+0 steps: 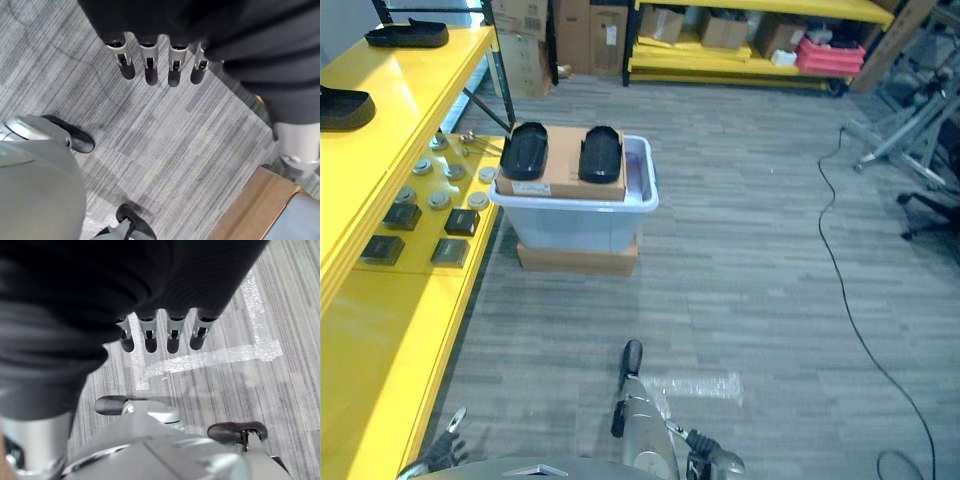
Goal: Move parts from the plastic box to the shelf.
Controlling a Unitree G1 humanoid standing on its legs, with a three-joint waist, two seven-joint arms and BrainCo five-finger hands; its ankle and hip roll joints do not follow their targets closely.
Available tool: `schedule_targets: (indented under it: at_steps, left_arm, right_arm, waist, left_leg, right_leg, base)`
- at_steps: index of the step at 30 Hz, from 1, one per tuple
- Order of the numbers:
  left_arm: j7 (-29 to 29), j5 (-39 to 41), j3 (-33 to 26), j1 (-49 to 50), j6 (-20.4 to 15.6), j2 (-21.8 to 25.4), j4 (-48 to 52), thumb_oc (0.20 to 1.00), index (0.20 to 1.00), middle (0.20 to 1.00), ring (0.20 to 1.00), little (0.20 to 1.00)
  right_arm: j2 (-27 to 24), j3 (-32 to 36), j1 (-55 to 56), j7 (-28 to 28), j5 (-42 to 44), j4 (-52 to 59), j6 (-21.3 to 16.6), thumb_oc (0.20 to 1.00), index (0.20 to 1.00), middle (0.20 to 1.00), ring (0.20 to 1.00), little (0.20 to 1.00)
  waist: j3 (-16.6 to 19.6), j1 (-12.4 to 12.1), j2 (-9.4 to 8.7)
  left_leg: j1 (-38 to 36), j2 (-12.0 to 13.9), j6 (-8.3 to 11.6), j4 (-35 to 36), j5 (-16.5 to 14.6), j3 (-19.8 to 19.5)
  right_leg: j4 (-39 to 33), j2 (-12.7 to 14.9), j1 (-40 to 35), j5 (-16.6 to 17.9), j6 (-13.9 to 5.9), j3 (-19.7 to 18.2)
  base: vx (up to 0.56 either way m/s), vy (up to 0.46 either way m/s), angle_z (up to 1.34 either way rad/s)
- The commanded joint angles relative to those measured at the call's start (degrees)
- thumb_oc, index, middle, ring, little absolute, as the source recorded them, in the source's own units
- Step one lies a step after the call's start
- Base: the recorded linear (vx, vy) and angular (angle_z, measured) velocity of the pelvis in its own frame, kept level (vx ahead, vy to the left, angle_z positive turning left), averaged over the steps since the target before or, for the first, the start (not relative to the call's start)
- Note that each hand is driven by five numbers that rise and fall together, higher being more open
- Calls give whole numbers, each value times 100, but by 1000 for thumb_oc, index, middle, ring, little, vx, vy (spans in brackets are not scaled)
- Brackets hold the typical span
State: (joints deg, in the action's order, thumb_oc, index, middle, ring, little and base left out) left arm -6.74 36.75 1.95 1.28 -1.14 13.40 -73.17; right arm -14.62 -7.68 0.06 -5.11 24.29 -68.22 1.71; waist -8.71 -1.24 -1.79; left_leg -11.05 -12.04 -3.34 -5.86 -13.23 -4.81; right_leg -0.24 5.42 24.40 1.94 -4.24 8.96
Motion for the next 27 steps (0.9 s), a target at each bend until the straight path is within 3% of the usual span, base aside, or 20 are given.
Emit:
schedule_targets:
  at_steps: [1,4,6,7,9,10,11,13,14,17,18,19,21,24,27]
  left_arm:
    - [-126,-207,113,-29,-264,55,48,1000,1000,1000,1000,1000]
    - [-93,-131,70,-104,-225,11,-14,1000,1000,1000,1000,1000]
    - [-162,-356,2,-132,-200,-19,-22,1000,1000,1000,1000,1000]
    - [-169,-331,17,-139,-189,-63,21,1000,1000,1000,1000,1000]
    - [-122,-287,20,-148,-190,-72,87,1000,1000,1000,1000,1000]
    - [-83,-263,17,-214,-122,-83,206,1000,1000,1000,1000,1000]
    - [-79,-262,21,-221,-115,-85,216,1000,1000,1000,1000,1000]
    - [-91,-175,57,-250,-122,-80,238,1000,1000,1000,1000,1000]
    - [-91,-110,96,-268,-106,-59,243,1000,1000,1000,1000,1000]
    - [-91,-148,178,-308,20,-59,290,1000,1000,1000,1000,1000]
    - [-97,-186,182,-306,56,-59,305,1000,1000,1000,1000,1000]
    - [-94,-229,215,-338,118,-48,312,1000,1000,1000,1000,1000]
    - [-81,-248,254,-362,101,-70,270,1000,1000,1000,1000,1000]
    - [-53,-285,292,-351,94,-84,282,1000,1000,1000,1000,1000]
    - [90,-346,279,-225,106,-82,380,1000,1000,1000,1000,1000]
  right_arm:
    - [-147,-35,-258,-194,-91,-26,-239,1000,1000,1000,1000,1000]
    - [-131,-77,-336,-60,-178,-169,-259,1000,1000,1000,1000,1000]
    - [-152,-160,-384,10,-92,-228,-224,1000,1000,1000,1000,1000]
    - [-235,-207,-399,-26,-100,-185,-167,1000,1000,1000,1000,1000]
    - [-292,-254,-379,20,-160,-125,-121,1000,1000,1000,1000,1000]
    - [-409,-277,-349,139,-152,-45,-57,1000,1000,1000,1000,1000]
    - [-423,-275,-349,149,-145,-42,-48,1000,1000,1000,1000,1000]
    - [-477,-210,-363,170,-166,-82,-91,1000,1000,1000,1000,1000]
    - [-482,-163,-374,179,-145,-109,-122,1000,1000,1000,1000,1000]
    - [-475,-110,-335,281,-10,-46,-234,1000,1000,1000,1000,1000]
    - [-478,-106,-306,306,1,5,-261,1000,1000,1000,1000,1000]
    - [-482,-129,-288,382,41,98,-295,1000,1000,1000,1000,1000]
    - [-483,-145,-261,543,274,247,-435,1000,1000,1000,1000,1000]
    - [-485,-83,-247,812,551,423,-770,1000,1000,1000,1000,1000]
    - [-596,67,-181,1426,559,1353,-1167,1000,1000,1000,1000,1000]
  waist:
    - [-75,-179,-48]
    - [69,-131,-143]
    - [189,-130,-143]
    - [243,-152,-129]
    - [238,-179,-171]
    - [113,-296,-246]
    - [98,-304,-240]
    - [14,-334,-203]
    - [22,-328,-136]
    - [0,-360,-5]
    - [-18,-356,28]
    - [19,-325,11]
    - [69,-296,56]
    - [82,-292,114]
    - [137,-240,131]
  left_leg:
    - [457,657,-153,-492,-77,-208]
    - [264,1026,95,-686,-188,-150]
    - [109,1566,413,-918,345,16]
    - [360,1925,628,-1578,1122,103]
    - [735,1989,647,-2268,1417,77]
    - [1616,1671,503,-3106,1376,33]
    - [1696,1636,485,-3139,1341,49]
    - [1966,1480,414,-2740,1224,327]
    - [2010,1457,439,-1907,1264,573]
    - [2147,1402,599,-648,1630,873]
    - [2263,1424,657,-594,1803,850]
    - [2196,1406,584,-425,1616,999]
    - [2000,1315,541,-56,1526,830]
    - [1724,1252,555,166,1477,715]
    - [1480,1219,543,322,1428,706]
  right_leg:
    - [-476,328,-762,938,-680,-321]
    - [-432,280,-1220,863,-508,-334]
    - [-180,133,-1447,721,-333,-252]
    - [-141,-25,-1670,562,-166,-155]
    - [-187,-96,-1838,459,-37,-153]
    - [-303,-145,-2098,358,91,-117]
    - [-320,-157,-2121,349,96,-107]
    - [-408,-192,-2279,294,86,-2]
    - [-472,-216,-2375,265,45,110]
    - [-476,-162,-2555,263,-71,282]
    - [-476,-165,-2601,273,-74,273]
    - [-476,-87,-2598,241,-98,345]
    - [-447,-30,-2527,259,-138,359]
    - [-439,-32,-2540,251,-162,362]
    - [-447,-26,-2560,271,-204,346]
  base:
    - [875,-420,66]
    - [626,-320,53]
    - [597,-390,121]
    - [464,-350,94]
    - [395,-348,-42]
    - [327,-296,-78]
    - [284,-185,-28]
    - [148,31,-13]
    - [124,139,-34]
    - [109,186,5]
    - [72,174,15]
    - [48,171,-5]
    - [35,181,-36]
    - [57,102,-29]
    - [88,64,15]
